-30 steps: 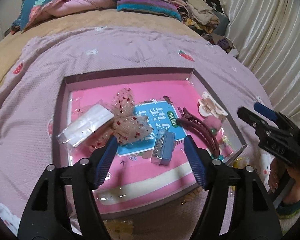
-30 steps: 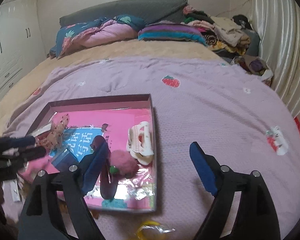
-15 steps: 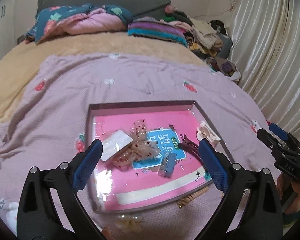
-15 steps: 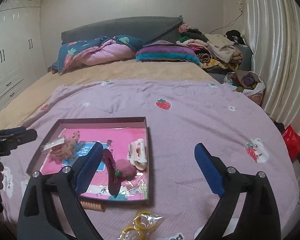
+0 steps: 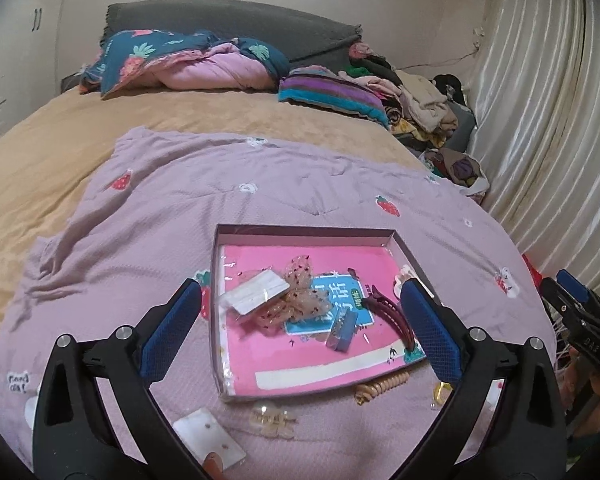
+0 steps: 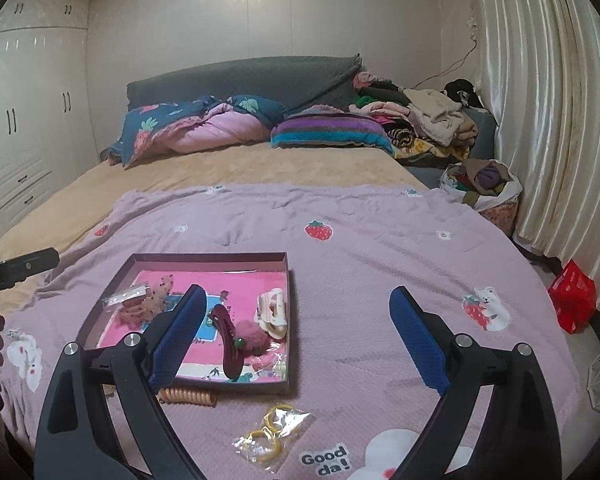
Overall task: Organize jewelry
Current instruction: 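Withdraw both tools from the tray toward the remaining accessories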
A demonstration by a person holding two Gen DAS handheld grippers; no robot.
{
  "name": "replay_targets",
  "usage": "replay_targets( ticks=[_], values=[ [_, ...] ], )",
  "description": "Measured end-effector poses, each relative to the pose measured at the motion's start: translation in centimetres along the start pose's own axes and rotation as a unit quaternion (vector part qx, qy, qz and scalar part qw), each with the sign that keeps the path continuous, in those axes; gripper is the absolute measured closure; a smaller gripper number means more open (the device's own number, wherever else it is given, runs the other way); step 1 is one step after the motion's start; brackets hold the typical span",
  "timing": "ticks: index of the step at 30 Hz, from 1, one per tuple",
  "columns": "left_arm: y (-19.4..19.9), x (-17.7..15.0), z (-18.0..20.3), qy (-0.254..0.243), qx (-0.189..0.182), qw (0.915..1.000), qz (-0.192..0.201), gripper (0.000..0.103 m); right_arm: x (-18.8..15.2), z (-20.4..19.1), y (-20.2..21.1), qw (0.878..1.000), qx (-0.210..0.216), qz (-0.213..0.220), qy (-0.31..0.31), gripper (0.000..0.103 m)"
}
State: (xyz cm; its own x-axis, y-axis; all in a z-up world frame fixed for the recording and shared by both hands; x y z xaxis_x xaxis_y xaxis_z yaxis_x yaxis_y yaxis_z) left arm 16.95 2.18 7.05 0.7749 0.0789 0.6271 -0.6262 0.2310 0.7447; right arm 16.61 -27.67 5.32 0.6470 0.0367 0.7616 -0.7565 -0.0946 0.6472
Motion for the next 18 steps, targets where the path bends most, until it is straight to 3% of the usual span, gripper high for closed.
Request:
replay_targets(
  ticks=[18],
  values=[
    [3.5,-4.2,-0.3,0.011,0.035,0.9993,0.008,0.010,-2.6,-0.9,2.0,0.999,0.020,-0.016,0.021,0.010]
  ],
)
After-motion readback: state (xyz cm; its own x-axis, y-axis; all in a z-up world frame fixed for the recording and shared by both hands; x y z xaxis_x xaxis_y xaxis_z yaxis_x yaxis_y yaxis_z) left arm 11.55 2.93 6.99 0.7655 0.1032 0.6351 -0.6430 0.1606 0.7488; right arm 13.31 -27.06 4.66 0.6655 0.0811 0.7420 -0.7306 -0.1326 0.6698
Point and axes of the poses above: each gripper's, at about its wrist camera, not at the fingertips, and y roughly against the way its jaws point, z to its right, x to its top, the point moved 1 cm from there along -y, roughly the way its jaws point, and after that the axes turned 11 degrees about -z, right-handed, at the moved point
